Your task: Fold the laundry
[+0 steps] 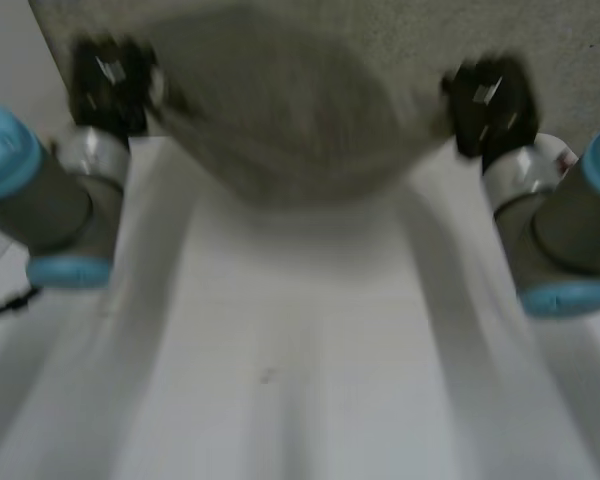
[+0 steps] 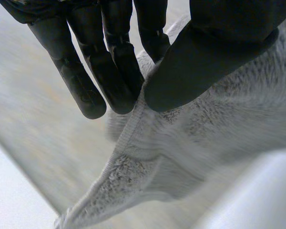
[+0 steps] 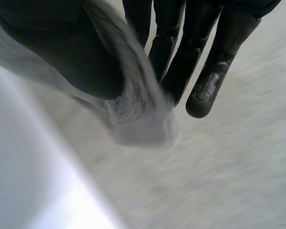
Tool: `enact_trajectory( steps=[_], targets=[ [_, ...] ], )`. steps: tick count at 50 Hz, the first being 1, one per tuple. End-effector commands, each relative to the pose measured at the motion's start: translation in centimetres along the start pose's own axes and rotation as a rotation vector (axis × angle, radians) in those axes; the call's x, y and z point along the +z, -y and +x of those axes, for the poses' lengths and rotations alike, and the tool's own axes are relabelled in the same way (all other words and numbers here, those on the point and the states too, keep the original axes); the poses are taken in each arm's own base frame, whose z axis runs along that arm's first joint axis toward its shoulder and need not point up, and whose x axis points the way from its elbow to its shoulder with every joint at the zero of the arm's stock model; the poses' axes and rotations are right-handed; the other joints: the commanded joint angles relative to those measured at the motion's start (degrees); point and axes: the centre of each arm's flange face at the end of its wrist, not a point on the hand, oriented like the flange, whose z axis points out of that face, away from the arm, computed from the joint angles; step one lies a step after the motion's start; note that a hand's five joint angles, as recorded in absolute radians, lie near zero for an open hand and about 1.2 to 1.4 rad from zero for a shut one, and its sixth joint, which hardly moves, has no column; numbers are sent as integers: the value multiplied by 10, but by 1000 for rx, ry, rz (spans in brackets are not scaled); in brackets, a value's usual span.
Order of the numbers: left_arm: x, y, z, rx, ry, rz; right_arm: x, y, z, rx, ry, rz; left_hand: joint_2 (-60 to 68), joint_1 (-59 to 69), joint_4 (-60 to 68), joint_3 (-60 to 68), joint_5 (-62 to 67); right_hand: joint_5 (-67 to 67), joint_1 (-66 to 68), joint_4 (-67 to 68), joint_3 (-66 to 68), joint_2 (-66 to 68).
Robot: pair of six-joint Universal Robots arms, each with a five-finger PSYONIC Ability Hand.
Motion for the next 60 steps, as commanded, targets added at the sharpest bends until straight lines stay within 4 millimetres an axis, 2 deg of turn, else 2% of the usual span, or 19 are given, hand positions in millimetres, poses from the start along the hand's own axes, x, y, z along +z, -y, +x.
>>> enact_trajectory(
  steps=[1,2,4,5,7,11,12,13,14,15,16,17,20,25,32,37,47,55,60],
  targets=[
    [-79,-82,55,10,-250,-295,-60,-66,-60,-60,333,-335,103,115,103,103,105,135,247,116,121,123],
    [-79,-82,55,10,-251,-295,-60,-66,-60,-60,333,-335,103,115,103,103,105,135,247,116,121,123],
    [-101,-94,59,8,-290,-382,-72,-74,-62,-81,374,-395,103,115,103,103,105,135,247,116,121,123],
    [-101,-94,59,8,-290,-382,-72,-74,-62,-81,374,-395,103,115,103,103,105,135,247,116,121,123],
    [-124,-100,61,12,-341,-483,-75,-74,-59,-80,375,-406,103,115,103,103,105,135,247,116,121,123],
    [-136,-94,57,12,-370,-549,-74,-68,-51,-83,354,-396,103,115,103,103,105,135,247,116,121,123],
    [-139,-89,54,10,-378,-567,-73,-67,-45,-83,337,-397,-3,9,-4,-3,-2,135,247,116,121,123],
    [-139,-89,54,10,-379,-568,-73,-67,-45,-83,337,-397,-4,8,-5,-4,-3,135,247,116,121,123],
    [-141,-84,51,8,-384,-577,-71,-68,-38,-83,318,-401,-164,-152,-165,-164,-163,135,247,116,121,123],
    [-140,-79,48,7,-380,-576,-70,-68,-32,-84,300,-406,-384,-372,-384,-384,-382,135,247,116,121,123],
    [-140,-78,48,7,-380,-576,-70,-69,-32,-84,300,-406,-386,-374,-387,-386,-385,135,247,116,121,123],
    [-139,-73,45,8,-373,-569,-69,-68,-28,-82,290,-403,-499,-487,-500,-499,-498,135,247,116,121,123],
    [-134,-62,39,1,-354,-534,-70,-65,-25,-75,281,-401,-489,-477,-489,-489,-487,135,247,116,121,123],
    [-128,-56,29,-4,-319,-510,-72,-72,-21,-70,269,-415,-472,-460,-472,-472,-470,135,247,116,121,123],
    [-126,-68,15,-11,-275,-552,-66,-81,-8,-60,221,-430,-452,-440,-452,-452,-450,135,247,116,121,123],
    [-129,-83,6,-105,-224,-611,-64,-91,-1,39,186,-461,-452,-440,-452,-452,-450,135,247,116,121,123],
    [-132,-90,12,-316,-208,-650,-64,-94,-3,97,178,-473,-408,-396,-409,-408,-406,135,247,116,121,123],
    [-136,-96,23,-351,-273,-664,-66,-100,-9,97,194,-490,-398,-386,-398,-398,-396,135,247,116,121,123],
    [-130,-103,27,-348,-269,-633,-66,-100,-11,97,199,-492,-358,-346,-358,-358,-356,135,247,116,121,123]
  ],
)
